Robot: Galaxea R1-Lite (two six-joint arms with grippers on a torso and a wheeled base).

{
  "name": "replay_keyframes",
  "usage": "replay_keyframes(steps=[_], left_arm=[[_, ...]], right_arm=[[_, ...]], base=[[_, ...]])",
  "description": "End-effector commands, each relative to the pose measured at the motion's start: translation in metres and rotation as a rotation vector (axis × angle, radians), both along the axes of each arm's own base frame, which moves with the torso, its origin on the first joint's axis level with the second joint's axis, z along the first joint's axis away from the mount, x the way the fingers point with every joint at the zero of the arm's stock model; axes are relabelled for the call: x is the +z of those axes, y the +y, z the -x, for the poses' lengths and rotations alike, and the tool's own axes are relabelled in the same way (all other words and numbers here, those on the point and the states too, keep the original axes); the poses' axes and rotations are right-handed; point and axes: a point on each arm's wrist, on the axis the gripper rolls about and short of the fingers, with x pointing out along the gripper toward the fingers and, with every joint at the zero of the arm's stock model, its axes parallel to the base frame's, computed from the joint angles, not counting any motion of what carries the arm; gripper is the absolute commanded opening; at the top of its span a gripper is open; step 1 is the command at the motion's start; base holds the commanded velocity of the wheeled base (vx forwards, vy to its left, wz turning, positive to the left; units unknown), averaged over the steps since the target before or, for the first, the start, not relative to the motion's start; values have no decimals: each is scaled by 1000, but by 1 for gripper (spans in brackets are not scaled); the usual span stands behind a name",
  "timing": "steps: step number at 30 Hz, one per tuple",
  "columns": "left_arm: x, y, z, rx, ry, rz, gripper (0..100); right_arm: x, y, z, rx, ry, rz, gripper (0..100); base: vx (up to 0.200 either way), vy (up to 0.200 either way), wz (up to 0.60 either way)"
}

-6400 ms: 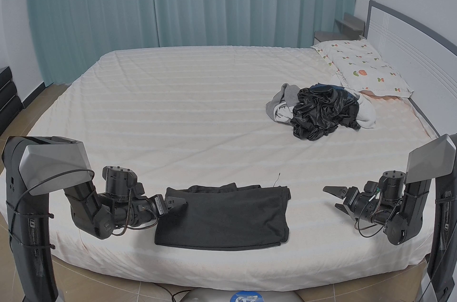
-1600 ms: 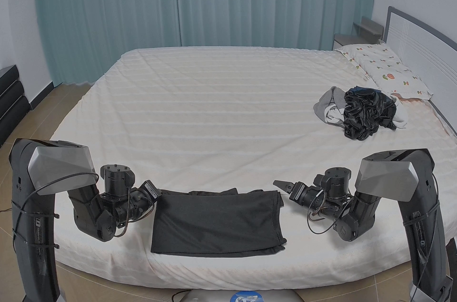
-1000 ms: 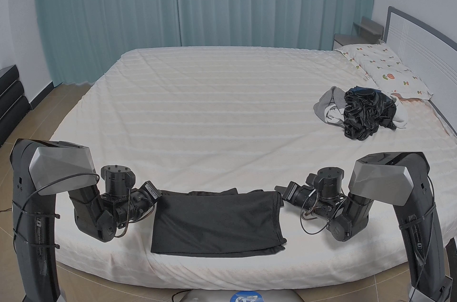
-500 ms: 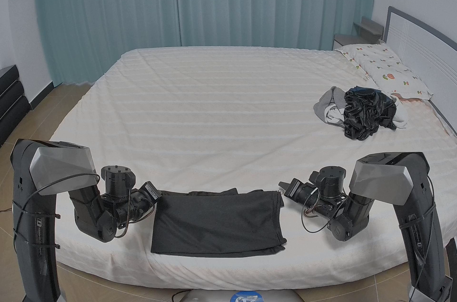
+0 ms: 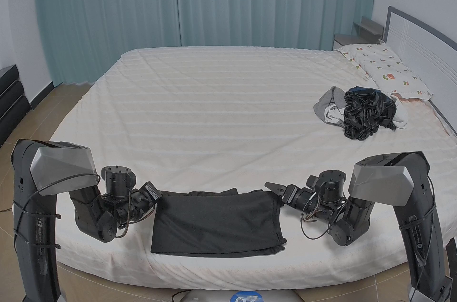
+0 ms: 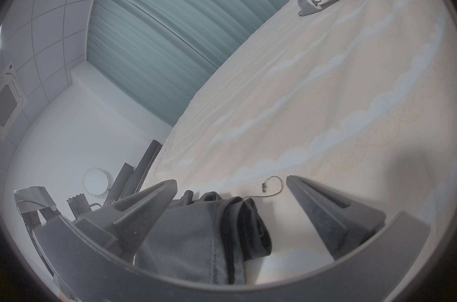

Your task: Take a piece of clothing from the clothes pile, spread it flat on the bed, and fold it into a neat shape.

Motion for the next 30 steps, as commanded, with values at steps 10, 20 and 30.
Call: replay_keyframes(steps=[10, 20, 30], left_arm=[[0, 0, 0, -1, 0, -1, 0], [-3, 0, 0, -2, -4, -5, 0], [-4, -1, 0, -3, -11, -6, 0]], right_arm=[[-2, -2, 5, 45, 29, -3, 0], [2, -9, -2, -23, -17, -5, 0], [-2, -8, -3, -27, -16, -2, 0]], base=[[0, 0, 0], [0, 0, 0], [0, 0, 0]])
